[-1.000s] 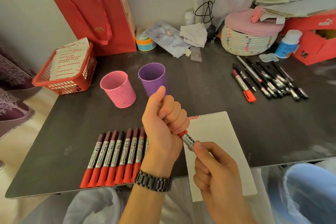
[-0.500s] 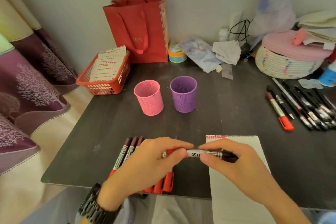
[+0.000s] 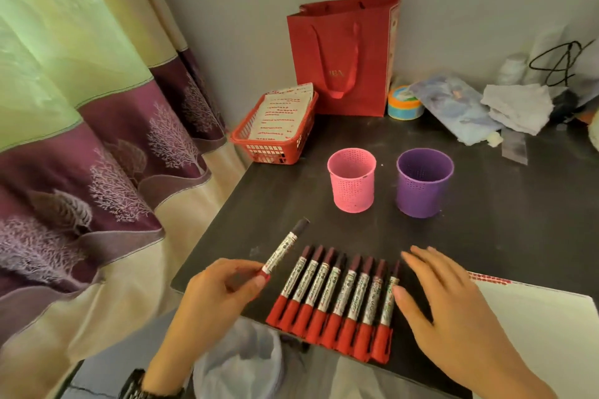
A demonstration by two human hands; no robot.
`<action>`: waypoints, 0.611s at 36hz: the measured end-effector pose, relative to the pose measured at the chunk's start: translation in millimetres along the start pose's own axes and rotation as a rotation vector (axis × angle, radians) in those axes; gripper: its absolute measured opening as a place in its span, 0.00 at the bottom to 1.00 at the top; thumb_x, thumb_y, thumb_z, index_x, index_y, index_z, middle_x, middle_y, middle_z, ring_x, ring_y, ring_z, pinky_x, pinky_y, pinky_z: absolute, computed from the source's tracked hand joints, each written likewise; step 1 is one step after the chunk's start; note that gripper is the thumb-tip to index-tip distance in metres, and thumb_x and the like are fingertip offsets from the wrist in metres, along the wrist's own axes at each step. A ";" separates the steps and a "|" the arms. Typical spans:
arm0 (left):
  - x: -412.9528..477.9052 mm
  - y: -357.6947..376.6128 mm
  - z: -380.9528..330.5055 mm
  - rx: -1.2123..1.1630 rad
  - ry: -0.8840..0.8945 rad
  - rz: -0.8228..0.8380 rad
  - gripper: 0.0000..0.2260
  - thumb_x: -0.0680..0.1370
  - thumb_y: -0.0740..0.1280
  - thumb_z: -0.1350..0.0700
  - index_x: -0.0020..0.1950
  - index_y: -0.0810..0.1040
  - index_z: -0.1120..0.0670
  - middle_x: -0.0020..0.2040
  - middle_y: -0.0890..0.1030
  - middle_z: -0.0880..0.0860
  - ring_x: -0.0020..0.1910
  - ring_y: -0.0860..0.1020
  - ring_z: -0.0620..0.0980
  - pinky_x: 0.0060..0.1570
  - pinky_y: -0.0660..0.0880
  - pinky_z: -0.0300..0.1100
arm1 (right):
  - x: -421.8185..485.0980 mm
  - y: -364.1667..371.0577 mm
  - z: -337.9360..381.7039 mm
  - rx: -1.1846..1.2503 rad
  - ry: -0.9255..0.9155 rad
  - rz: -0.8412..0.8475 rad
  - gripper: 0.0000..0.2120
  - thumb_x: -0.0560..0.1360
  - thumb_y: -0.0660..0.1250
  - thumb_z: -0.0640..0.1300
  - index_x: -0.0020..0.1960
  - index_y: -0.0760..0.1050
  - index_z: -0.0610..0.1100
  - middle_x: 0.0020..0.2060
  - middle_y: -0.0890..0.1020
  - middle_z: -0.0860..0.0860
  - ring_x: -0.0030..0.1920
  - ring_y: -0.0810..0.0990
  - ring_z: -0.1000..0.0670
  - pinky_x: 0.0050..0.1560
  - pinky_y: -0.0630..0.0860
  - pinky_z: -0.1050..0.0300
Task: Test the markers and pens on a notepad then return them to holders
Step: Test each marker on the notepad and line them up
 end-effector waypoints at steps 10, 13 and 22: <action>4.4 20.4 35.4 0.082 -0.155 0.095 0.04 0.78 0.71 0.48 0.46 0.81 0.37 0.40 0.83 0.33 0.41 0.80 0.33 0.40 0.71 0.29 | -3.3 26.1 -4.8 -0.202 0.044 0.066 0.31 0.83 0.46 0.58 0.82 0.43 0.50 0.82 0.46 0.55 0.81 0.42 0.52 0.80 0.41 0.50; 4.4 25.7 35.0 0.061 -0.163 0.088 0.05 0.76 0.72 0.48 0.48 0.81 0.36 0.41 0.83 0.35 0.42 0.81 0.36 0.42 0.74 0.34 | -2.9 27.1 -6.1 -0.196 0.050 0.057 0.31 0.83 0.44 0.59 0.82 0.40 0.52 0.82 0.46 0.56 0.81 0.41 0.54 0.78 0.38 0.53; 0.5 31.9 28.6 0.146 -0.140 0.109 0.07 0.77 0.71 0.47 0.52 0.79 0.35 0.40 0.81 0.34 0.42 0.80 0.37 0.45 0.77 0.41 | -11.1 22.4 -3.3 -0.059 0.009 0.052 0.39 0.75 0.39 0.69 0.81 0.53 0.54 0.80 0.58 0.58 0.80 0.50 0.55 0.80 0.44 0.51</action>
Point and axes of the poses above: each hand's wrist, its own x-axis towards the middle knuckle, its own y-axis out of the palm, z = x × y, the point moved 2 cm from there along x, towards the middle knuckle
